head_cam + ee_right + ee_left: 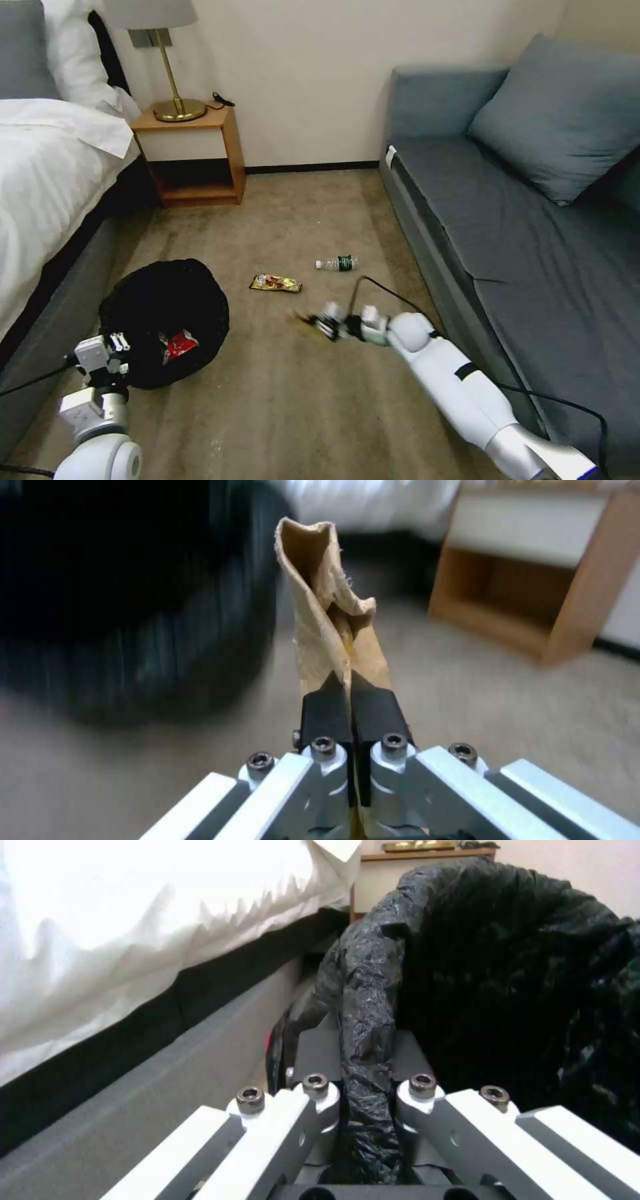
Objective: Pick up the trash bin, then pick up the garbage on the floor and place it into the trash bin.
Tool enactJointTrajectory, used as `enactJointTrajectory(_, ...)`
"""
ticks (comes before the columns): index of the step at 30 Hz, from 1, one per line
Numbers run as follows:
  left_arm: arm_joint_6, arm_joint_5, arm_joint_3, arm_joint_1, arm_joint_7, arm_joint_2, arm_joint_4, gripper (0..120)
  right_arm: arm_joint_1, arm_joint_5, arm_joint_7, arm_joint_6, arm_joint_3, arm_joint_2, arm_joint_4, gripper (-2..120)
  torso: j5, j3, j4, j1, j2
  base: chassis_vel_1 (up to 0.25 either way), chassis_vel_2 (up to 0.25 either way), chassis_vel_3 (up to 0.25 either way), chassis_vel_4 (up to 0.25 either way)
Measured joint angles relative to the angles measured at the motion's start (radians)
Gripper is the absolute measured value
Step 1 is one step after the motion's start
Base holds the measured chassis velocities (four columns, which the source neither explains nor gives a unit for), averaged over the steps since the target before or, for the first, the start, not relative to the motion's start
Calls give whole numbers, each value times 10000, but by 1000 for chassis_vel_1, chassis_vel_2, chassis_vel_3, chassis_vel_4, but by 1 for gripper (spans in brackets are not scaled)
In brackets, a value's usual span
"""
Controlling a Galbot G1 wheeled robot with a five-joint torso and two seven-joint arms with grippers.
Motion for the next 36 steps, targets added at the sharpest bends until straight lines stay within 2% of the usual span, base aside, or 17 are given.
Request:
enactJointTrajectory(1, -2, 40, 7, 9, 3, -49, 0, 6, 78, 1247, 1457, -96, -815, 168, 776, 0, 1, 0, 1, -1, 0, 0, 0, 0, 0)
enactJointTrajectory(2, -2, 69, 9, 7, 3, -67, 0, 6, 144, 1804, 2034, -163, -1209, 347, 1129, 0, -1, 0, 0, 0, 0, 0, 0, 0, 0)
enactJointTrajectory(5, -3, 138, 18, -14, 5, -98, 14, 6, 325, 2417, 2617, -262, -1661, 715, 1538, 0, 1, 0, 0, 0, 0, 0, 0, 0, 0)
enactJointTrajectory(8, -3, 234, 29, -57, 6, -180, 22, 6, 636, 3025, 3412, -297, -2367, 1385, 1810, 0, 0, 0, 0, 0, 0, 0, 0, 0, 0)
enactJointTrajectory(14, -3, 316, 40, -78, 7, -276, 6, 6, 894, 3199, 3771, -230, -2916, 2059, 1516, 0, 0, 0, 1, 0, 0, 0, 0, 0, 0)
enactJointTrajectory(18, -2, 353, 38, -54, 14, -320, -191, 6, 982, 2634, 3789, 40, -3049, 2946, 443, 0, 0, 0, -1, -1, 0, 0, 0, 0, 0)
enactJointTrajectory(25, 1, 313, 10, -46, 29, -328, -255, 6, 843, 1797, 4115, 192, -3142, 3126, -147, 0, 1, 0, -3, 0, 0, 0, 0, 0, 0)
enactJointTrajectory(26, -4, 295, 8, -40, 47, -349, -255, 6, 778, 1621, 4220, 145, -3269, 3126, -84, 3, 1, 0, -3, -1, 0, 0, 0, 0, 0)
enactJointTrajectory(27, -12, 297, 25, -8, 93, -430, -255, 6, 652, 1443, 4347, 65, -3458, 3120, 52, 16, 1, 0, 0, 0, 0, 0, 0, 0, 0)
enactJointTrajectory(28, -12, 311, 35, -2, 100, -469, -255, 6, 606, 1400, 4373, 54, -3482, 3114, 59, 21, 1, 0, 0, -1, 0, 0, 0, 0, 0)
enactJointTrajectory(29, -12, 311, 35, -2, 100, -469, -255, 6, 606, 1400, 4373, 54, -3482, 3114, 59, 21, 1, 0, 0, -1, 0, 0, 0, 0, 0)
enactJointTrajectory(33, -6, 340, 45, 39, 113, -525, -298, 6, 535, 1332, 4408, 42, -3540, 3103, 90, 38, 1, 0, -2, -1, 0, 0, 0, 0, 0)
enactJointTrajectory(34, -6, 340, 45, 39, 113, -525, -298, 6, 535, 1332, 4408, 42, -3540, 3103, 90, 38, 1, 0, -2, -1, 0, 0, 0, 0, 0)
enactJointTrajectory(36, -4, 343, 39, 71, 113, -526, -332, 6, 537, 1284, 4408, 42, -3557, 3098, 114, 48, 1, 0, -1, -1, 0, 0, 0, 0, 0)
